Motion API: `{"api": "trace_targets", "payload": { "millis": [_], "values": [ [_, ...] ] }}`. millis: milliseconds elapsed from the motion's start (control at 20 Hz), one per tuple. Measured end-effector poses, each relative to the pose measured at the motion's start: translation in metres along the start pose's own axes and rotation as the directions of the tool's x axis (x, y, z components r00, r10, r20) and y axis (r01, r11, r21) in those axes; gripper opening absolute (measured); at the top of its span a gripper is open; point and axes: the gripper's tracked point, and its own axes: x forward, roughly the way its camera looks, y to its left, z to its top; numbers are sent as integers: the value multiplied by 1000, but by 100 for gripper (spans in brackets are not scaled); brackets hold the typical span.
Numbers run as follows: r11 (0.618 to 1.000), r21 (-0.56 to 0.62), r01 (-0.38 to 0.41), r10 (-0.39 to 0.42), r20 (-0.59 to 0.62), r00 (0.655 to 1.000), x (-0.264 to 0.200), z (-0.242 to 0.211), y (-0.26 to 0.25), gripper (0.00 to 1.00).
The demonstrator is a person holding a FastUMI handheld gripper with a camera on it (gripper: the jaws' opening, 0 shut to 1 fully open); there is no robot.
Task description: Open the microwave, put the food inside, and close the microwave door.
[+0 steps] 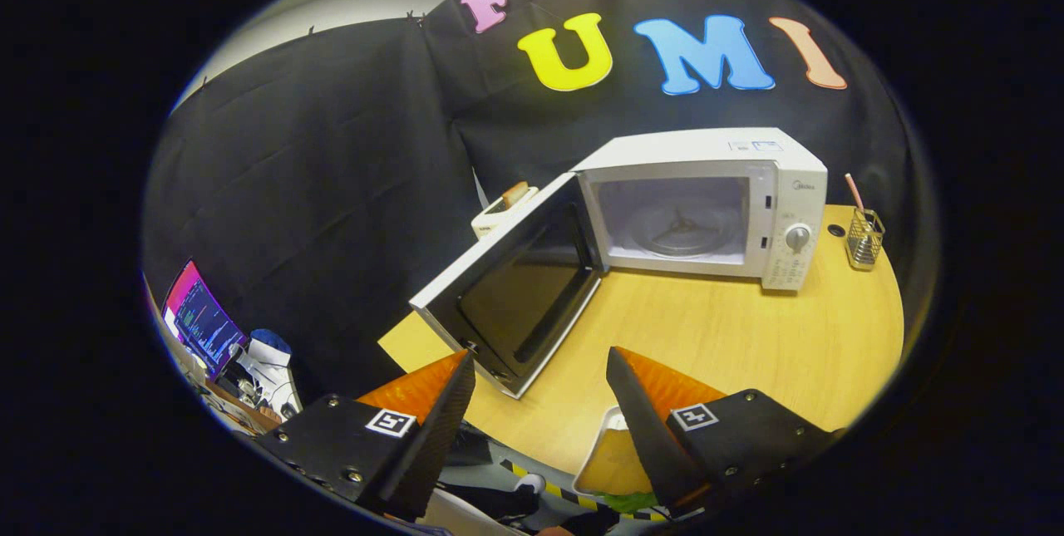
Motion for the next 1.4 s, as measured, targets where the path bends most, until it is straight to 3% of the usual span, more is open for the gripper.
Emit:
{"api": "trace_targets", "payload": {
  "millis": [350, 900, 1050, 1100, 1150, 1200, 1250, 1400],
  "values": [
    [998, 31, 49, -43, -167, 985, 1, -59, -72, 96],
    [981, 185, 55, 16, -362, 932, 12, -131, -97, 96],
    [968, 240, 75, 22, -380, 925, 10, -131, -96, 50],
    [958, 278, 74, 34, -364, 931, 10, -126, -93, 50],
    [951, 304, 62, 56, -365, 929, 7, -124, -88, 35],
    [948, 308, 78, 38, -354, 935, 6, -117, -90, 35],
    [951, 298, 80, 29, -345, 938, 4, -115, -88, 25],
    [952, 297, 70, 24, -303, 953, 1, -91, -80, 25]
  ]
}}
